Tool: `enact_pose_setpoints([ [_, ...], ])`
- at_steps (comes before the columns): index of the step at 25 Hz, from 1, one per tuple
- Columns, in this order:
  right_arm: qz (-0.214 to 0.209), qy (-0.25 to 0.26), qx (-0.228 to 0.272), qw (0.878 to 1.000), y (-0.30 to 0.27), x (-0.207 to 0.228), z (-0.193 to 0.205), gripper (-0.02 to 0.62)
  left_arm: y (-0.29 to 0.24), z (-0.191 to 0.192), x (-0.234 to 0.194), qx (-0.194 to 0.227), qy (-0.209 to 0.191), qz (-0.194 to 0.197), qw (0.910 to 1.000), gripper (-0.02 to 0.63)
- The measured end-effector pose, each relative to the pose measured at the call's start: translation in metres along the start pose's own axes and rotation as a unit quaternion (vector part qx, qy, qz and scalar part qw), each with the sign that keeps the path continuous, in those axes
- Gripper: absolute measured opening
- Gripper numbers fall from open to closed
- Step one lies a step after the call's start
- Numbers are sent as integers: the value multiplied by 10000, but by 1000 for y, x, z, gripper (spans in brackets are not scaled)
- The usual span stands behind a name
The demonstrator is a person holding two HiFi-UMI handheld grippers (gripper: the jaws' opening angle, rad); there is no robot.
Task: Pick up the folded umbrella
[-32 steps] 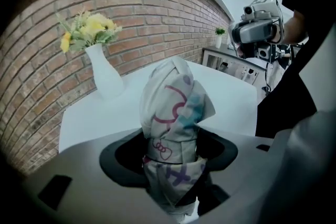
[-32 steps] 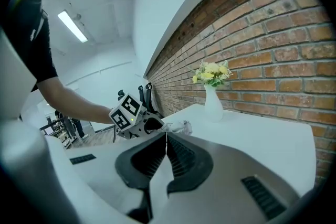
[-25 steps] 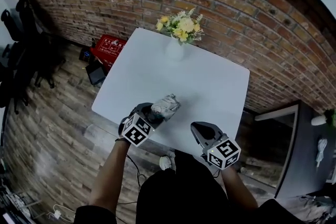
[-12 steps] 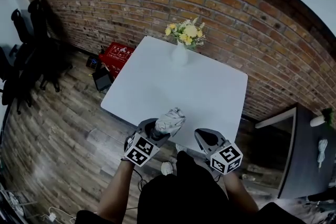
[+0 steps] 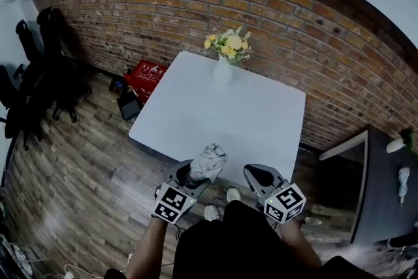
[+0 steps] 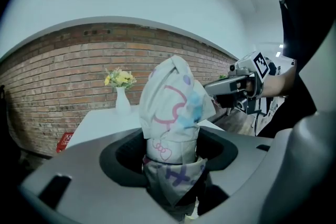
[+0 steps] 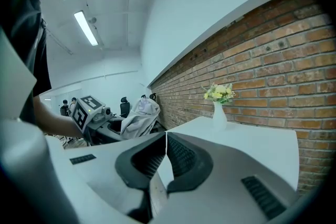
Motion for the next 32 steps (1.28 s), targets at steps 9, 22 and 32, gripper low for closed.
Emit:
enact_pose_setpoints([
  [9,-48,-20,292,9996,11,17,-14,23,9,-23,5,502,344,-307,9977,284],
  [22,-322,20,503,9982,43,54,-35,22,11,-53,14,1305,1330,-955,9778,284],
  [32,-303,12,503,9983,56,75,-34,21,6,-70,27,1532,1486,-1198,9696,284],
])
Point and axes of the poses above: the fingertips, and each gripper's own axes: y backward along the fingers, x to its right, z out of its underside, the point moved 6 cm from there along y, backward along the fingers, and after that the axes turned 2 degrees about z, right-handed, at the moved point
